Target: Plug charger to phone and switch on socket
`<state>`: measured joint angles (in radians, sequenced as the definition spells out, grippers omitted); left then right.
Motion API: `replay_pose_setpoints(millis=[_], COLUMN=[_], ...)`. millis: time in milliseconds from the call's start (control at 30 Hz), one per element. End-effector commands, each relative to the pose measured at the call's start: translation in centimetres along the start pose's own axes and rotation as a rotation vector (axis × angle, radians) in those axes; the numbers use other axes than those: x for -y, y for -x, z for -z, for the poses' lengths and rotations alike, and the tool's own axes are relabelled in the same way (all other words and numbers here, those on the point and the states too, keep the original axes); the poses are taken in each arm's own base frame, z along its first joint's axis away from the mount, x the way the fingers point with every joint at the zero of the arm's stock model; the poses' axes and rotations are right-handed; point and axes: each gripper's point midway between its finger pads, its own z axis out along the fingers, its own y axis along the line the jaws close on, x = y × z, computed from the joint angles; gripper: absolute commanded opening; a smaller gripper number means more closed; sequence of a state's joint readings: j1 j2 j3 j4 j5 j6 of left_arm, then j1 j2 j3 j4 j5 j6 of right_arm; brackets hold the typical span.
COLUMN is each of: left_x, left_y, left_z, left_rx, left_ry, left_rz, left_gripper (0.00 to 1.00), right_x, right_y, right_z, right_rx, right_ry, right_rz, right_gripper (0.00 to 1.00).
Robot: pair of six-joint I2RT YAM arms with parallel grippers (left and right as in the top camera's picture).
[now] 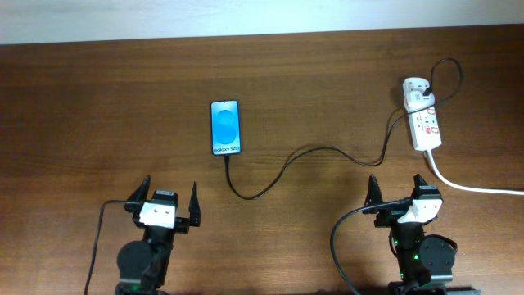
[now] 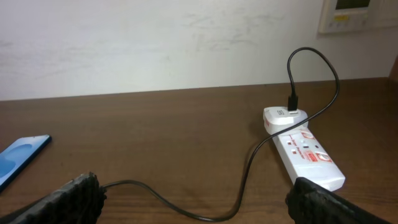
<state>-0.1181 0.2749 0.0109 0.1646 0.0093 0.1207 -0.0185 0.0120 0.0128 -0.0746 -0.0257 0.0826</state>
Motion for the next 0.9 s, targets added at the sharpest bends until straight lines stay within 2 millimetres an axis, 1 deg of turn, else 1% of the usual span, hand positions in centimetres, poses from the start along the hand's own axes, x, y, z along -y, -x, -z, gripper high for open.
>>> replay_pose_setpoints(millis=[0, 133, 200, 867], left_x=[-0.2, -0.1, -0.2, -0.2], left_y=[0.1, -0.4, 0.0, 0.0], left_z=[0.6, 1.3, 1.7, 1.7], left_rx=[0.009, -0.001, 0.020, 0.018], left_ry=[0.011, 0.009, 0.013, 0.013], left_rz=[-0.043, -0.053, -0.054, -0.053], left_gripper=[0.99, 0.99, 0.99, 0.99], right_x=[0.0, 0.0, 0.0, 0.0], right_y=[-0.2, -0.2, -0.2, -0.2], right_z=[0.0, 0.0, 0.0, 0.0], right_rx=[-0.002, -0.002, -0.002, -0.002], right_ry=[0.000, 0.000, 0.000, 0.000], right_rz=[-0.003, -0.003, -0.002, -0.002], right_gripper=[0.98, 0.99, 0.98, 0.98])
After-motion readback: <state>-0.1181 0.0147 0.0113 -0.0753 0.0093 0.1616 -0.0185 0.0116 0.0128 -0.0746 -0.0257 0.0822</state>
